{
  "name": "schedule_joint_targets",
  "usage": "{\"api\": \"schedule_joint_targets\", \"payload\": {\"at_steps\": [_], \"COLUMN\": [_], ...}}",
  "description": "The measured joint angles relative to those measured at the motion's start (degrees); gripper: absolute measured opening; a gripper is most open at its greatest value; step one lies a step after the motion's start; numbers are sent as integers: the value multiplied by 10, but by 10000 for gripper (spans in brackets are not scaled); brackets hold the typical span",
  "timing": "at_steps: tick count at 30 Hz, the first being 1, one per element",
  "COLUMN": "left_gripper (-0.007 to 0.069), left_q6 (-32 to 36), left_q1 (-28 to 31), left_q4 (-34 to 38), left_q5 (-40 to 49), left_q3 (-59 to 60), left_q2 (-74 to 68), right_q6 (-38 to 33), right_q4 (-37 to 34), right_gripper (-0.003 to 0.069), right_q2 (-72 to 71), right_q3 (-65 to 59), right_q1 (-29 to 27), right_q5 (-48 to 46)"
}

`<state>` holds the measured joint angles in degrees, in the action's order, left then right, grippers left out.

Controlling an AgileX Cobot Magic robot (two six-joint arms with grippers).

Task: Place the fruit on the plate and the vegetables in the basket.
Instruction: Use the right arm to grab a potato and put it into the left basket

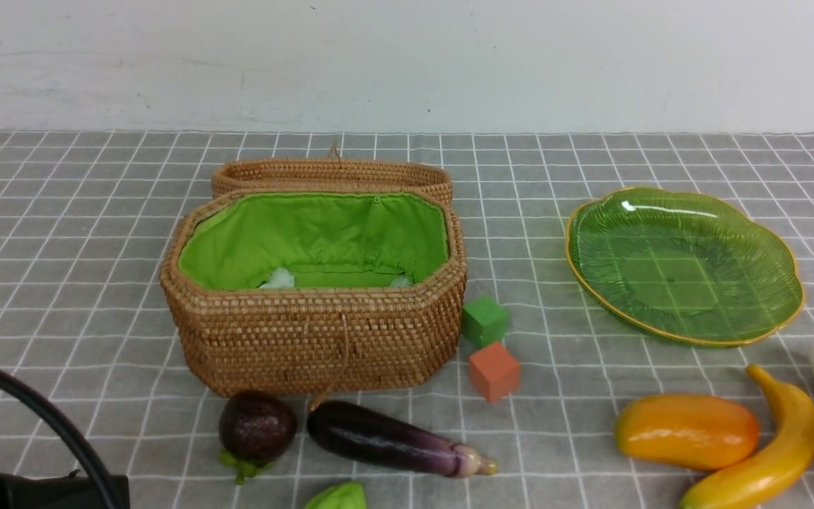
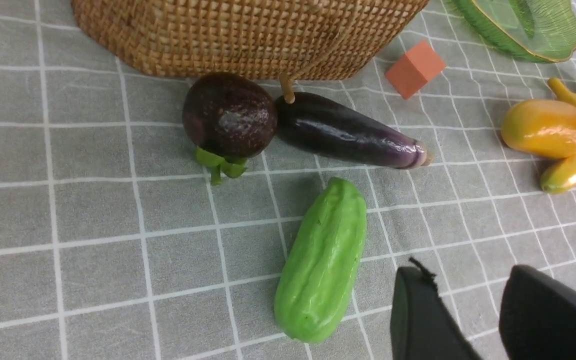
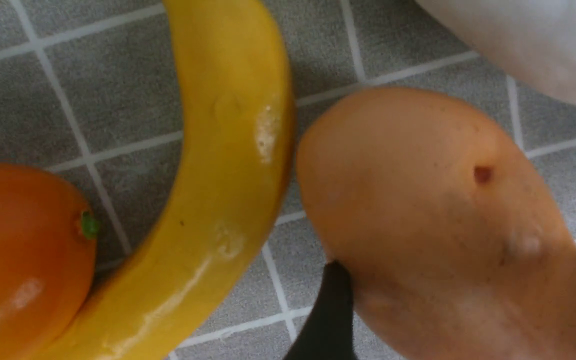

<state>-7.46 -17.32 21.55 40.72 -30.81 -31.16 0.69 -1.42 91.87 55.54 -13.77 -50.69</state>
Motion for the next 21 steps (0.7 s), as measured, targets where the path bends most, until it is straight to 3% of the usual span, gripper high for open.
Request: {"api": "schedule_joint_targets", "payload": {"at_steps": [10,13,14,15,18,21], "left_gripper": [239,239,239,239,239,239], "left_q6": [0,0,0,0,0,0], "left_q1": [0,0,0,0,0,0], "left_q4": [0,0,0,0,0,0], "left_q5": [4,4,4,4,4,5], "left_q3": [0,0,0,0,0,0], "left_q2": [0,0,0,0,0,0], "right_q6": [-10,-7,-7,-7,-7,-7], "right_q4": [-9,-9,-9,-9,-13,-22], "right_gripper": [563,328,199,120,0,-17], "right_q2": [-7,-37,-49,-58,-85,-104], "right_q3": [3,-1,-1,-1,-1,-1], "right_q1": [-5,-5,-5,-5,-5,-5], "right_q5": [-13,-24,-27,-28,-33,-40]}}
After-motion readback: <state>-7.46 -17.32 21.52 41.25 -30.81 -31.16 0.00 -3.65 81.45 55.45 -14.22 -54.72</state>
